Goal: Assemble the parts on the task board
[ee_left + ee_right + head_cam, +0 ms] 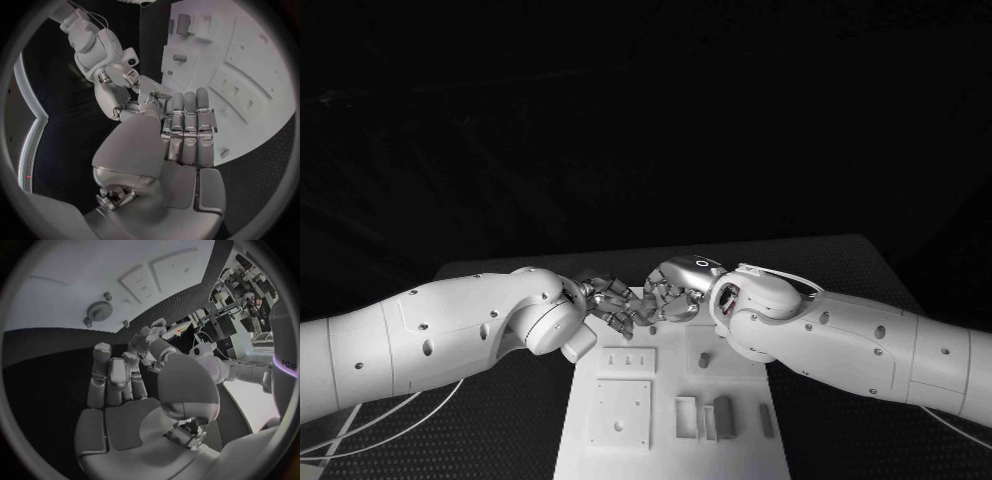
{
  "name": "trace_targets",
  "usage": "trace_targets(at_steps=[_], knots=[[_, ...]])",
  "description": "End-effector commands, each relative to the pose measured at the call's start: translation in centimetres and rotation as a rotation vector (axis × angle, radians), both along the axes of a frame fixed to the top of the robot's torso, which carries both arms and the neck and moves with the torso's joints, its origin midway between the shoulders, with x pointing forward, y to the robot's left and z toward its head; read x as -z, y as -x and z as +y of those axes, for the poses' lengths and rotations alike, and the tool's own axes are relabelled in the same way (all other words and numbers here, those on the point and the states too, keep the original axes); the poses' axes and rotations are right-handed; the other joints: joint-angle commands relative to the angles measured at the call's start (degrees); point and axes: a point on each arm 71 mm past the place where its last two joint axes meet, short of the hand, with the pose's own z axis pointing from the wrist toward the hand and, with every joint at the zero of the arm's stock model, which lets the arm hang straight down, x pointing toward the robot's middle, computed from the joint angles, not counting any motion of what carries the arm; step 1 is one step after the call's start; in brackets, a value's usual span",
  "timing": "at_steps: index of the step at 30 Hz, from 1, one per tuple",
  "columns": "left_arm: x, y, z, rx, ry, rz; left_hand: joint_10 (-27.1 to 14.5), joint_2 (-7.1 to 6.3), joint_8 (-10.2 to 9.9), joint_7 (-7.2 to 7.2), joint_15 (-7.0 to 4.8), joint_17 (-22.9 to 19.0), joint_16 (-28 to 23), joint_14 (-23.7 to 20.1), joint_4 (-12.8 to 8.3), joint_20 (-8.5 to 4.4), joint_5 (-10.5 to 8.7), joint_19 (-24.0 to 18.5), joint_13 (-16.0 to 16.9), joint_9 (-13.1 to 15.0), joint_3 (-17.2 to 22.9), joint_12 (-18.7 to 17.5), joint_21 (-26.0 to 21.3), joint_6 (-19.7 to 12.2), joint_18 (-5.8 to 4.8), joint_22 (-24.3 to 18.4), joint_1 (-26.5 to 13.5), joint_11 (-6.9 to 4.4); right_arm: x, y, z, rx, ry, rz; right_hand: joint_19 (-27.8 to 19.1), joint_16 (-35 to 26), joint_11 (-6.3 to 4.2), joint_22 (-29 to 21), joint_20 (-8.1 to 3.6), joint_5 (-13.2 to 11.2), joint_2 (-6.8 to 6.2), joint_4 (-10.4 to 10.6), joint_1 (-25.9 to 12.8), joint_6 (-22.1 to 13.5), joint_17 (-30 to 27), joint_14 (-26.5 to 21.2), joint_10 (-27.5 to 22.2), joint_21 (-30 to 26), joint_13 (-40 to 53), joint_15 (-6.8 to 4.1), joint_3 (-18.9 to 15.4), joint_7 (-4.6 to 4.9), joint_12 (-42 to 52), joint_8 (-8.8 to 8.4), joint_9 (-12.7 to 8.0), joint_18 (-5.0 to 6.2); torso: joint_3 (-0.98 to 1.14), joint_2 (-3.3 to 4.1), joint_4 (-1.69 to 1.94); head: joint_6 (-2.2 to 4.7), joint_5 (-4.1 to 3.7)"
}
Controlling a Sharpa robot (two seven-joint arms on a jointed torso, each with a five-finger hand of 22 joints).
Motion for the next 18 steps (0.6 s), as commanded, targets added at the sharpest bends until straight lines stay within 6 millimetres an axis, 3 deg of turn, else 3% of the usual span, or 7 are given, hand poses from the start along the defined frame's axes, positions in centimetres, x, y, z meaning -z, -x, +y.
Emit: trace_targets(at_steps=[1, 9, 12, 18], knots=[[-0.19, -0.08, -0.09, 0.006, 0.006, -0.018, 0.20, -0.32, -0.30, 0.02, 0.00, 0.08, -0.15, 0.22, 0.08, -0.22, -0.15, 0.21, 0.09, -0.05, 0.35, -0.26, -0.32, 0.13, 0.34, 0.08, 0.22, 0.04, 0.15, 0.04, 0.05, -0.005, 0.010, 0.015, 0.02, 0.00, -0.08, 0.72, -0.45, 0.11, 0.49, 0.12, -0.11, 2.40, -0.09, 0.04, 0.37, 0.20, -0.05, -0.19, 0.02, 2.08, -0.05, 0.18, 0.15, 0.76, 0.04, -0.02, -0.03, 0.00, -0.05], [-0.15, -0.09, -0.15, 0.011, 0.008, -0.013, 0.34, -0.26, -0.35, -0.04, -0.07, 0.30, -0.16, 0.34, -0.14, -0.29, -0.11, 0.21, 0.35, 0.15, 1.14, -0.37, -0.42, 0.25, 0.30, 0.36, 2.12, -0.02, 0.17, 0.07, 0.09, -0.005, 0.008, 0.022, 0.02, -0.03, -0.09, 0.71, -0.43, 0.11, 0.50, 0.16, -0.30, 2.43, -0.14, 0.02, 0.38, 0.18, -0.07, -0.21, -0.04, 2.07, -0.07, 0.15, 0.19, 0.76, 0.02, 0.00, -0.02, -0.06, -0.19], [-0.15, -0.09, -0.18, 0.012, 0.008, -0.013, 0.51, -1.07, -0.35, -0.11, -0.14, 0.44, -0.13, 0.51, -0.24, -0.34, 0.02, 0.29, 0.52, 0.29, 1.22, -0.41, -0.49, 0.39, 0.25, 0.52, 3.70, -0.08, 0.17, 0.09, 0.15, -0.006, 0.008, 0.023, 0.02, -0.06, -0.09, 0.70, -0.42, 0.11, 0.51, 0.19, -0.43, 2.42, -0.22, -0.01, 0.39, 0.17, -0.08, -0.21, -0.08, 2.07, -0.09, 0.12, 0.20, 0.76, 0.05, 0.00, -0.07, -0.03, -0.19], [-0.12, -0.10, -0.25, 0.008, 0.015, -0.006, 0.90, -1.45, -0.30, -0.27, -0.24, 0.65, -0.05, 0.82, -0.18, -0.42, 0.05, 0.53, 0.76, 0.50, 1.37, -0.38, -0.54, 0.74, 0.18, 0.71, 5.31, -0.22, 0.14, 0.18, 0.32, -0.011, 0.006, 0.023, 0.03, -0.07, -0.09, 0.69, -0.41, 0.11, 0.52, 0.20, -0.51, 2.42, -0.20, 0.01, 0.39, 0.16, -0.09, -0.22, -0.09, 2.07, -0.10, 0.10, 0.21, 0.76, 0.03, 0.00, -0.01, -0.05, -0.14]])
